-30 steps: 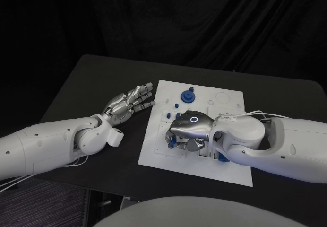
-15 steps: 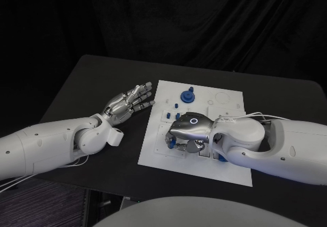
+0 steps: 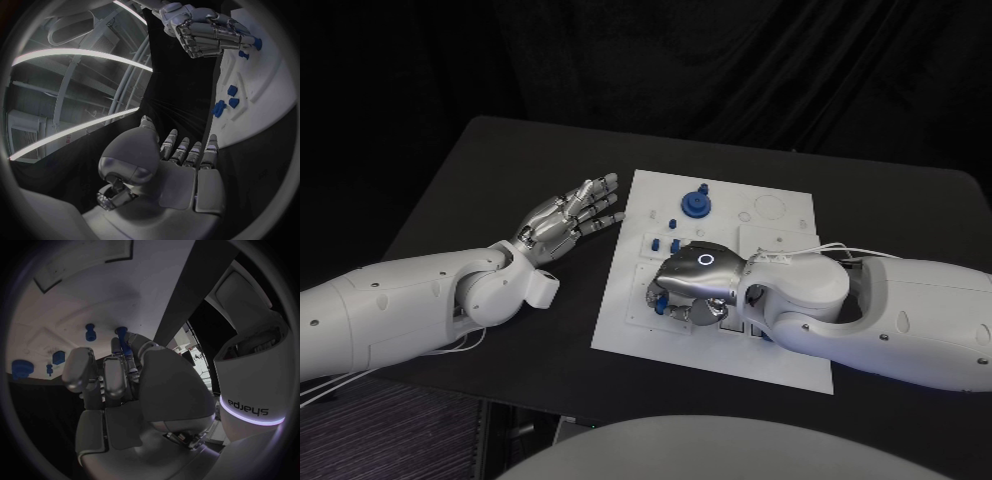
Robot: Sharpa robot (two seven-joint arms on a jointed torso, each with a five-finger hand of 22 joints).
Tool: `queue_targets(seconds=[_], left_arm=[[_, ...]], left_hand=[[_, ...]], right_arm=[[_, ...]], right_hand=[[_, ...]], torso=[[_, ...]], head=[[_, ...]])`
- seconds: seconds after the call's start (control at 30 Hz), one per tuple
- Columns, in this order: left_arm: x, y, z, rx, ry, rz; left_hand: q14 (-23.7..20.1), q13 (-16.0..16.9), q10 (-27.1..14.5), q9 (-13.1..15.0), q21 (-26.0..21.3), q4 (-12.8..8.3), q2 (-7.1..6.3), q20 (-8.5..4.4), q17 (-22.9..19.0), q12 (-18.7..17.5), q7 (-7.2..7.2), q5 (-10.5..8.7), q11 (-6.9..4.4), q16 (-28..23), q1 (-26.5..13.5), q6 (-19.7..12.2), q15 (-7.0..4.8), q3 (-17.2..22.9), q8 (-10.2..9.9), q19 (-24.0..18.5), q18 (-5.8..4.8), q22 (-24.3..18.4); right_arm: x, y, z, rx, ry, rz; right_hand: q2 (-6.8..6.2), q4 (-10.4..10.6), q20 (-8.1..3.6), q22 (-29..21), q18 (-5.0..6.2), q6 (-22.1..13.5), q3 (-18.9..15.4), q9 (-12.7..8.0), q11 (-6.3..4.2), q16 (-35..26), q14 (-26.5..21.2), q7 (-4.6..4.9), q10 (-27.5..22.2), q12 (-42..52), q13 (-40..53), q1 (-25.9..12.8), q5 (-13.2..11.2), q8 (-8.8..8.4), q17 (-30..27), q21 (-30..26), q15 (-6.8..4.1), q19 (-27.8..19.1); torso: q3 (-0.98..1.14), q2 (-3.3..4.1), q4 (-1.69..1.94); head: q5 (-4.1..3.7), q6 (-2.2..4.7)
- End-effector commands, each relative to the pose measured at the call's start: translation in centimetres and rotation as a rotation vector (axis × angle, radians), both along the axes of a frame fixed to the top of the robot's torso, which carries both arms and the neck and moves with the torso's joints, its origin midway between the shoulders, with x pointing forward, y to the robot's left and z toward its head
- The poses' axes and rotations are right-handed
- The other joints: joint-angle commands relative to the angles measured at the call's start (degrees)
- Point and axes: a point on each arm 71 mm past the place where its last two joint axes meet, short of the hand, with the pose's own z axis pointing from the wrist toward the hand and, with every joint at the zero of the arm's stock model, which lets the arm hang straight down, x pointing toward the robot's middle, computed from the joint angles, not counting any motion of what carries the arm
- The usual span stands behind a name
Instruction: Assemble the parts on the task board
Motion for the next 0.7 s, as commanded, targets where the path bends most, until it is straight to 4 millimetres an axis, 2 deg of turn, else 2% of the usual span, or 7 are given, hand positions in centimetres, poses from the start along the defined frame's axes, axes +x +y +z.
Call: queue_targets(seconds=[0.03, 0.4, 0.43, 0.5, 0.57, 0.63, 0.7], left_arm=[[-0.03, -0.08, 0.19, -0.033, -0.017, 0.002], [-0.01, -0.04, 0.1, -0.032, -0.015, 0.002], [-0.01, -0.04, 0.09, -0.032, -0.015, 0.002], [-0.01, -0.03, 0.08, -0.032, -0.015, 0.002], [-0.01, -0.01, 0.05, -0.032, -0.015, 0.002], [-0.01, 0.03, 0.02, -0.031, -0.014, 0.003], [-0.02, 0.06, 0.0, -0.031, -0.014, 0.004]], left_hand=[[-0.1, -0.1, -0.5, 0.1, 0.2, 0.0, 0.04, 0.23, 0.0, -0.2, 0.1, 0.32, 0.09, -0.1, 0.6, 0.0, 0.4, 0.5, -0.1, 0.0, 0.66, -0.1], [0.0, -0.1, -0.5, 0.1, 0.2, 0.0, 0.05, 0.25, 0.0, -0.2, 0.18, 0.59, 0.09, -0.1, 0.9, 0.1, 0.42, 0.6, -0.1, 0.0, 0.66, 0.0], [0.0, -0.1, -0.5, 0.1, 0.2, 0.0, 0.05, 0.25, 0.0, -0.2, 0.2, 0.68, 0.09, -0.1, 0.9, 0.2, 0.43, 0.7, -0.1, 0.0, 0.66, 0.0], [0.0, -0.1, -0.5, 0.1, 0.2, 0.0, 0.04, 0.25, 0.0, -0.2, 0.21, 0.69, 0.09, -0.1, 0.9, 0.2, 0.43, 0.7, -0.1, 0.0, 0.66, 0.0], [0.0, -0.1, -0.5, 0.1, 0.3, 0.0, 0.04, 0.26, 0.0, -0.2, 0.23, 0.79, 0.08, 0.0, 1.0, 0.2, 0.43, 0.7, -0.1, 0.0, 0.66, 0.0], [0.0, -0.1, -0.5, 0.1, 0.3, 0.0, 0.04, 0.26, 0.0, -0.2, 0.23, 0.79, 0.08, 0.0, 1.0, 0.2, 0.43, 0.7, -0.1, 0.0, 0.66, 0.0], [-0.1, -0.1, -0.5, 0.1, 0.2, 0.0, 0.01, 0.26, 0.0, -0.2, 0.25, 0.91, 0.07, -0.1, 1.1, 0.3, 0.43, 0.8, -0.1, 0.0, 0.66, -0.1]], right_arm=[[-0.18, -0.14, -0.84, -0.028, 0.014, -0.011], [-0.16, -0.18, -0.81, -0.006, 0.007, -0.011], [-0.18, -0.21, -0.81, -0.007, 0.008, -0.01], [-0.21, -0.28, -0.81, -0.007, 0.009, -0.009], [-0.24, -0.42, -0.79, -0.006, 0.009, -0.011], [-0.25, -0.71, -0.72, 0.0, 0.007, -0.016], [-0.25, -1.11, -0.61, 0.009, 0.002, -0.025]], right_hand=[[-0.26, -0.1, 0.0, 8.2, -0.25, -0.3, 0.2, -0.1, 0.11, -0.3, -0.4, -0.09, -0.4, -0.2, -0.2, -0.2, -0.2, -0.33, -0.1, -0.3, 0.04, -0.6], [-0.39, -0.1, 0.11, 8.1, -0.14, -0.5, 0.1, 0.3, 0.12, -0.6, -0.7, -0.26, -0.8, -0.4, 0.2, -0.4, -1.1, -0.7, -0.5, -0.7, 0.08, -0.9], [-0.75, 0.4, 0.32, 8.1, -0.16, -4.1, 0.2, -0.5, 0.66, -0.8, -0.8, -0.78, -2.6, -1.5, -0.2, -0.9, -2.2, -2.81, -0.8, -0.9, 0.55, -1.0], [-1.24, 0.8, 0.68, 7.9, -0.07, -6.5, 0.2, -1.2, 1.3, -1.1, -1.2, -1.79, -4.3, -2.5, -0.5, -1.5, -3.0, -4.31, -1.3, -1.6, 1.12, -1.3], [-2.4, 1.7, 1.61, 7.0, 0.45, -12.3, -0.8, -3.1, 2.59, -2.5, -2.7, -3.28, -10.2, -4.9, -1.2, -2.6, -5.7, -6.71, -3.6, -4.8, 1.91, -3.0], [-2.78, 2.4, 1.77, 6.4, 0.92, -16.9, -2.4, -4.6, 3.08, -3.5, -4.1, -4.97, -14.4, -5.9, -1.4, -3.3, -7.9, -6.58, -5.3, -7.1, 1.77, -4.2], [-2.89, 4.7, 2.09, 5.4, 1.5, -25.4, -6.7, -8.7, 3.75, -5.1, -6.5, -6.14, -19.7, -5.4, -1.0, -2.5, -10.2, -6.54, -7.8, -11.3, 1.92, -6.5]], torso=[[-0.01, -0.03, -0.04], [-0.01, 0.0, 0.04], [0.0, 0.01, 0.04], [0.0, -0.02, 0.01], [-0.01, -0.02, 0.0], [0.0, 0.01, -0.01], [0.02, 0.05, -0.03]], head=[[0.1, -0.01], [-0.06, -0.01], [-0.07, -0.01], [-0.05, -0.01], [-0.05, -0.01], [-0.1, -0.01], [-0.23, -0.01]])
